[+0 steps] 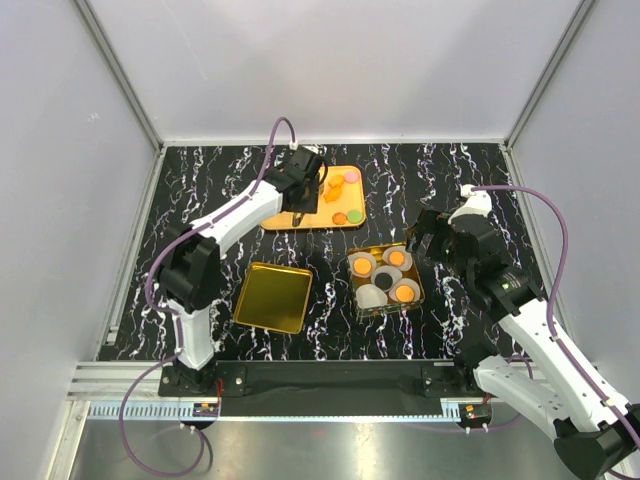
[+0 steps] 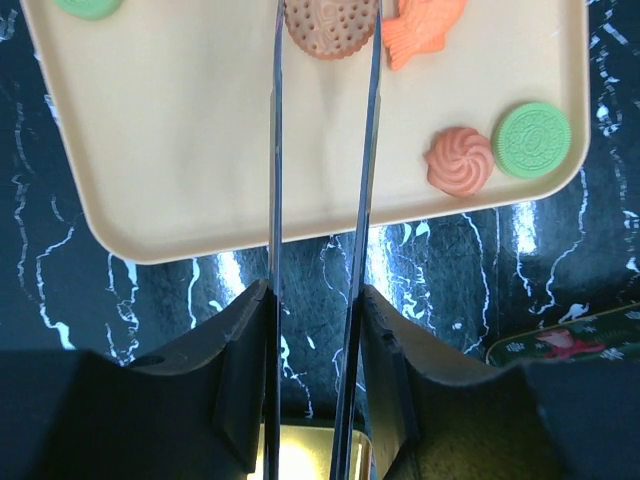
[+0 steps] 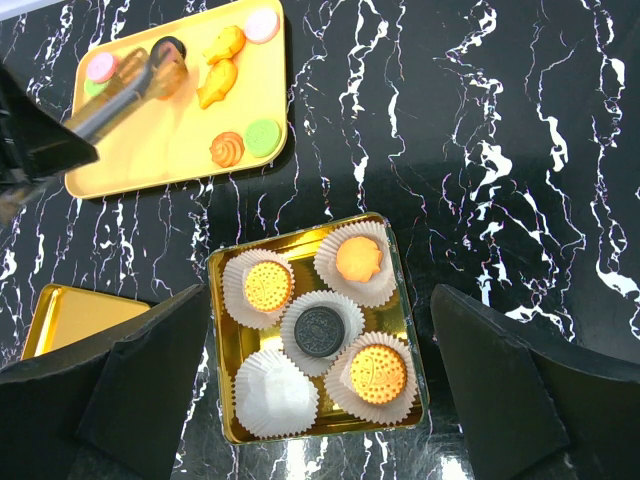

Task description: Pack the cookies

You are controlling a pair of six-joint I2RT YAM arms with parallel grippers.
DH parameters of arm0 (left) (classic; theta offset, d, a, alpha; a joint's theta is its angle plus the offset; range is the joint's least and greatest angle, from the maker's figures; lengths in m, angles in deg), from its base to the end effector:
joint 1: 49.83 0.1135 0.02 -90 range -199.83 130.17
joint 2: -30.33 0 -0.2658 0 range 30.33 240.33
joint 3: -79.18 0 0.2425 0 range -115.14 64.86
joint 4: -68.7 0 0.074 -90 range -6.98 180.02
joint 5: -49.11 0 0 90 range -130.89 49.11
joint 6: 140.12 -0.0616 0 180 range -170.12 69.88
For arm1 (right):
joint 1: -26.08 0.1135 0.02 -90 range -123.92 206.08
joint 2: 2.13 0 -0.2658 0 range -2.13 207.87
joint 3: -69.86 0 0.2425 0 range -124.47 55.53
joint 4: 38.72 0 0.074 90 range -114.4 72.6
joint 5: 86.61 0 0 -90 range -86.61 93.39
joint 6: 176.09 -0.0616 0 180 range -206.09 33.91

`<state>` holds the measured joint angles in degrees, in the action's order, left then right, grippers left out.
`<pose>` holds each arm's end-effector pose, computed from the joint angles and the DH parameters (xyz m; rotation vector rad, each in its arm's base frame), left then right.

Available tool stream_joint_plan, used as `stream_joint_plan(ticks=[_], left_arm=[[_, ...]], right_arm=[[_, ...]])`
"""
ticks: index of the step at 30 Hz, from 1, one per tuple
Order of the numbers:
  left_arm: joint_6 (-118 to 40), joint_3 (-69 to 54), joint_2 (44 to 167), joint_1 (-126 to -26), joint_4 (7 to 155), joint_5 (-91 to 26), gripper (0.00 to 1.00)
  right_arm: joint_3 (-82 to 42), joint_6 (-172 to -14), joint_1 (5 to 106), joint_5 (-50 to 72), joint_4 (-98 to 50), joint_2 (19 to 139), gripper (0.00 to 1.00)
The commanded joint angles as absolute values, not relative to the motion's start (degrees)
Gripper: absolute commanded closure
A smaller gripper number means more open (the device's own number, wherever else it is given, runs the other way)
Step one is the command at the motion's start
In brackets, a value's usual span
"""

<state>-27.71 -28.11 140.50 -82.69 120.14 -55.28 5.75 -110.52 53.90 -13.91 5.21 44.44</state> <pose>0.3710 -0.2214 0.2422 0.1253 2.4756 -0.0927 0.1744 0.0713 0.3206 0.1301 2.0156 0.2744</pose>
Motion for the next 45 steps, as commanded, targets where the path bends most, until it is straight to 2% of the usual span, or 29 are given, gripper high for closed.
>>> stream_joint_plan(ticks=[1, 9, 20, 45], left_arm=[[-28.41, -28.57, 134.66, -82.17, 118.97, -57.41, 0.59], [-28.15, -24.8, 129.82, -82.79, 119.32, -56.45, 0.59], [-25.61, -16.89, 119.28, -90.17, 121.07, -57.15, 0.59], [-17.08, -13.1, 113.3, -116.0, 129.86, -60.84, 0.57]], right_arm=[[5.87, -110.44, 54.12, -14.1, 2.85, 44.63, 0.0], [5.79, -110.52, 54.03, -14.19, 2.76, 44.54, 0.0], [5.52, -110.44, 54.12, -14.45, 2.76, 44.89, 0.0], [5.44, -110.26, 54.12, -15.15, 2.94, 44.71, 0.0]])
